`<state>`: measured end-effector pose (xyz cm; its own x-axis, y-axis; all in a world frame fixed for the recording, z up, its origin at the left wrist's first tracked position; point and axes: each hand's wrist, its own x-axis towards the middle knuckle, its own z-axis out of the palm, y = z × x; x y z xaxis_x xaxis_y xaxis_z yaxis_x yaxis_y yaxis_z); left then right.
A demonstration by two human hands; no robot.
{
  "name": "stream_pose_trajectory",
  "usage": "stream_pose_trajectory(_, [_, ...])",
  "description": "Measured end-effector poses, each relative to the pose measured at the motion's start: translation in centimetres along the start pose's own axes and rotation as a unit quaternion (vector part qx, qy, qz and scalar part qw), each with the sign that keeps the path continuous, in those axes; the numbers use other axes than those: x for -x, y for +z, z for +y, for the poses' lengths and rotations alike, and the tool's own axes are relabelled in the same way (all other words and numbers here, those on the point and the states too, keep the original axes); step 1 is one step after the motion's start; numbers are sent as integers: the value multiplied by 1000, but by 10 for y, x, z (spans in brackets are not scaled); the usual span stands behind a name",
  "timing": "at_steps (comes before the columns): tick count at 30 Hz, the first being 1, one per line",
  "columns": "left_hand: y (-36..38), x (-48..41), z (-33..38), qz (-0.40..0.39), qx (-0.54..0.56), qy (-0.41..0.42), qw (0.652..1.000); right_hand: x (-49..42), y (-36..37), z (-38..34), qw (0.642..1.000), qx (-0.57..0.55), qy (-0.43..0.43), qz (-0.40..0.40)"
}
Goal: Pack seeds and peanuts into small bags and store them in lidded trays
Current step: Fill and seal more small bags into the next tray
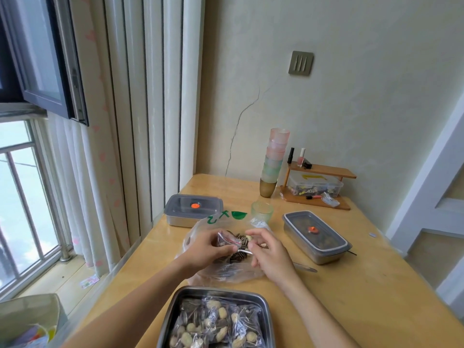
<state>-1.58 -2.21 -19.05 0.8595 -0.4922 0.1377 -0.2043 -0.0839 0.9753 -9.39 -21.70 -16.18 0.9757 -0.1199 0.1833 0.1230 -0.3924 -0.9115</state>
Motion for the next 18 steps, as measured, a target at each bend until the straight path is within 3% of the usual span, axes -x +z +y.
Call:
stream_pose_trajectory(3, [1,-3,1,-6,6,11,1000,-10,11,-4,997,54,-35,-41])
stream_pose_trajectory(10, [3,-2,-9,33,43,39,998,-33,11,-2,975,205,-75,-50])
stream_pose_trajectory(18, [2,4,-15,49,61,60,995,-36,23,8,949,177,-262,10])
